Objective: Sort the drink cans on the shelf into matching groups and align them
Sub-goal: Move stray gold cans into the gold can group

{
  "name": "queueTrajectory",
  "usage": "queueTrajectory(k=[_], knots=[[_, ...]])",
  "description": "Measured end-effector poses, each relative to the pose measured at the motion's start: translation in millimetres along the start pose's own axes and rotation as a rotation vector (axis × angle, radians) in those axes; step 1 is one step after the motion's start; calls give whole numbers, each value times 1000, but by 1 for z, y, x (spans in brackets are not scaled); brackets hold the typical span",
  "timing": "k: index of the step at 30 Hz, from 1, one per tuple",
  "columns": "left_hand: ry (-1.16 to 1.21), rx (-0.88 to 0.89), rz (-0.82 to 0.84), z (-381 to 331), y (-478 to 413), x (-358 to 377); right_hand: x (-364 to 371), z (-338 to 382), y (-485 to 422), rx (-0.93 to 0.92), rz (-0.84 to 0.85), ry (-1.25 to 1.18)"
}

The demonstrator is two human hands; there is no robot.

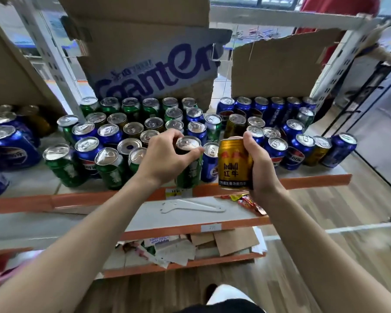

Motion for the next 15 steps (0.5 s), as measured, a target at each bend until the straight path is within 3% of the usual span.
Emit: queueTrajectory(k=[15], knots=[[-470,-51,105,34,-33,37,-6,13,-47,-41,108,17]])
Point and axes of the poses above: each hand's wrist, its own y-axis away from the middle knuckle, its own x-axis out of the palm, z = x × y, the point moved 10 cm from there along -y, towards the middle knuckle, and after that the axes turned 2 degrees about -y, right-handed, at the moved point
